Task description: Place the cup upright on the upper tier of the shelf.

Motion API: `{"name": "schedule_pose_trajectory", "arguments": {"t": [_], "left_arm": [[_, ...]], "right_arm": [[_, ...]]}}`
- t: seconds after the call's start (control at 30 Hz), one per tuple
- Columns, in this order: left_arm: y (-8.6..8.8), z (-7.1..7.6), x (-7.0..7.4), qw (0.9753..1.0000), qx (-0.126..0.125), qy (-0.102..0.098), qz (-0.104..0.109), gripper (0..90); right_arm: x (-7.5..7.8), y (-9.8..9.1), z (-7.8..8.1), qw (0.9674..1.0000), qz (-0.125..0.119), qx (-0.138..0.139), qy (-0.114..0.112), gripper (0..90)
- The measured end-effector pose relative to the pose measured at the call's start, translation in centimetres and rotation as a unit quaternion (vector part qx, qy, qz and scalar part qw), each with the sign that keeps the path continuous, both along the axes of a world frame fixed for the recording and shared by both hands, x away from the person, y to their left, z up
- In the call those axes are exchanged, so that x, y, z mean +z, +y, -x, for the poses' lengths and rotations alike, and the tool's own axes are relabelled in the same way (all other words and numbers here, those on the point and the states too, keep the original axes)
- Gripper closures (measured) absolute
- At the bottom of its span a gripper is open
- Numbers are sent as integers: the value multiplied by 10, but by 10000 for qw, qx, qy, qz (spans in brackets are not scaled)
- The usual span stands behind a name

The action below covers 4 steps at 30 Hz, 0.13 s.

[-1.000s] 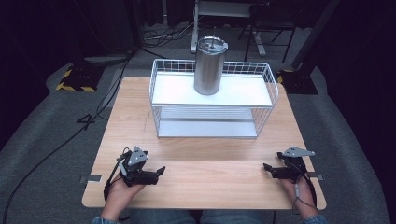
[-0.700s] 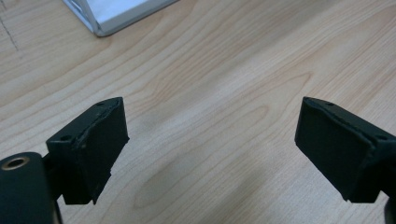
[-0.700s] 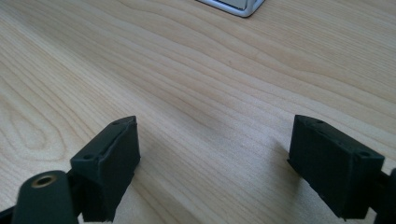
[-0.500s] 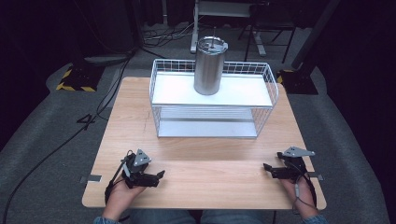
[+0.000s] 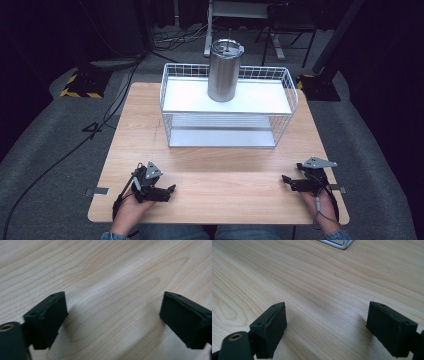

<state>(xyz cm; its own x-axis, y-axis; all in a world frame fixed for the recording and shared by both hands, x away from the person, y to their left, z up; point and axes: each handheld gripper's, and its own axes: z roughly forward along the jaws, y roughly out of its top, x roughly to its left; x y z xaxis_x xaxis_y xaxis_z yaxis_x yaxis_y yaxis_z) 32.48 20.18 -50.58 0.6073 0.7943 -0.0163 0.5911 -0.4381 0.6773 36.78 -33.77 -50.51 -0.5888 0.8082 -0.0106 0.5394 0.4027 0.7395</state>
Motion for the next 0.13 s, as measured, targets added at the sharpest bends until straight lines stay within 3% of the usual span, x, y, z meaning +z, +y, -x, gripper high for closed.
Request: {"name": "schedule_pose_trajectory", "arguments": {"t": [0.13], "left_arm": [[2,1,0,10000,-18,18,-26,57]], "right_arm": [[0,0,0,10000,0,0,1,167]]}}
